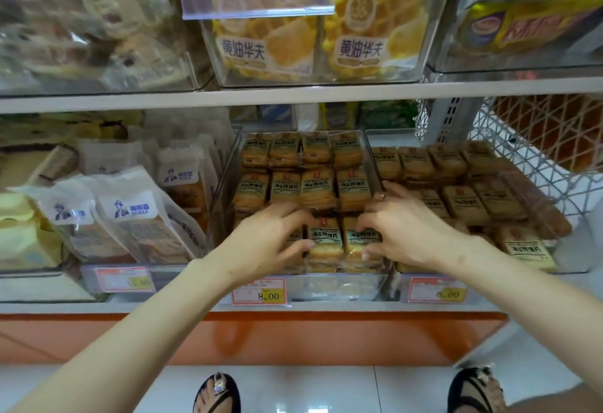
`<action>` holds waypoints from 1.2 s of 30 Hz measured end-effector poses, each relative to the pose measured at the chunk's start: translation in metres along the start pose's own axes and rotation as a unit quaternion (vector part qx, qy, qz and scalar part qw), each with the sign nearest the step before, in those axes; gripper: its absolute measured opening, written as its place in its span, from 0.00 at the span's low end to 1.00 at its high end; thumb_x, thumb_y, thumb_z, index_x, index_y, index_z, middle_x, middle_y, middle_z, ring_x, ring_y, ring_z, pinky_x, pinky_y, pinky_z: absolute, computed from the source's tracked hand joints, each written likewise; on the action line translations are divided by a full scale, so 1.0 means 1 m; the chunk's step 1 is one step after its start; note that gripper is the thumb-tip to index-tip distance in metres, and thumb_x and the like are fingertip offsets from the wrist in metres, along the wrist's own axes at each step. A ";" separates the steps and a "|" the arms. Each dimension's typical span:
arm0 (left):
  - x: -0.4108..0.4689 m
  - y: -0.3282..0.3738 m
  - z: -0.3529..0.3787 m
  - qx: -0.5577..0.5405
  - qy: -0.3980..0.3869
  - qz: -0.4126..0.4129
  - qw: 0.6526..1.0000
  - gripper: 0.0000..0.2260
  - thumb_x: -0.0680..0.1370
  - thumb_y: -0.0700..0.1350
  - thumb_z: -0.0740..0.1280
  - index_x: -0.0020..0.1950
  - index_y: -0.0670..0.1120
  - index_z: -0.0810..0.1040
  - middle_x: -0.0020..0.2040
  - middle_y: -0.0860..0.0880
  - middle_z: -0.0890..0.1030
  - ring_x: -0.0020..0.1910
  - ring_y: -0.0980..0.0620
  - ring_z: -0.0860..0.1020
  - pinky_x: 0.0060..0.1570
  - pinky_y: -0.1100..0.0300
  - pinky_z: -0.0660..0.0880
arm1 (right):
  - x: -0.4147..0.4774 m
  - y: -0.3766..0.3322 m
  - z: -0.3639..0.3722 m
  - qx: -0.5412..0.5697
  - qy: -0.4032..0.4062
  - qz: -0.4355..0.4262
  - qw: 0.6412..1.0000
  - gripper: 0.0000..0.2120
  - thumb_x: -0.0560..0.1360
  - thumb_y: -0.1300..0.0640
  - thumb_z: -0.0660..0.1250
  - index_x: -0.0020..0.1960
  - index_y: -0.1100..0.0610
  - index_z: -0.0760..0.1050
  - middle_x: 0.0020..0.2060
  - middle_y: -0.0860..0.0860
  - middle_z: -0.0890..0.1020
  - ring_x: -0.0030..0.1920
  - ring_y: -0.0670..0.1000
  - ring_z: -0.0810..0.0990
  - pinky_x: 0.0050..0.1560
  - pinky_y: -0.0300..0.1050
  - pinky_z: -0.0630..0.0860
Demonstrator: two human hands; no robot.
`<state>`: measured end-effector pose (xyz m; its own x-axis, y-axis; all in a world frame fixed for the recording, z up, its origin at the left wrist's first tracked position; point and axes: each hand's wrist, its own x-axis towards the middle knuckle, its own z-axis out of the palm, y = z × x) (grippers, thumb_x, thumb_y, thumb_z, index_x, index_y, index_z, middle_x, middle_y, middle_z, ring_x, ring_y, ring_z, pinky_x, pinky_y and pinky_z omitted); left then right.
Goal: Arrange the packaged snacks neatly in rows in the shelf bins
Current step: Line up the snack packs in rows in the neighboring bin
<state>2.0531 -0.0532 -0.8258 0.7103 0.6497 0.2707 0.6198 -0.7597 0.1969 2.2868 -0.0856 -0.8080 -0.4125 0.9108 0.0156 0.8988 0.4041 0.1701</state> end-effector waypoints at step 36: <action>0.104 0.076 -0.006 -0.147 0.117 -0.083 0.979 0.14 0.80 0.47 0.60 0.64 0.46 0.71 0.62 0.47 0.75 0.60 0.50 0.73 0.56 0.58 0.71 | -0.103 0.131 0.025 0.352 0.152 0.285 0.878 0.12 0.74 0.65 0.64 0.53 0.54 0.81 0.51 0.48 0.80 0.49 0.44 0.75 0.51 0.34 0.66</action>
<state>2.1722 -0.0439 -0.7772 0.4911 0.7666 0.4136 0.5724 -0.6420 0.5101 2.4509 -0.1245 -0.8117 0.2108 0.9605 0.1815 0.7975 -0.0617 -0.6002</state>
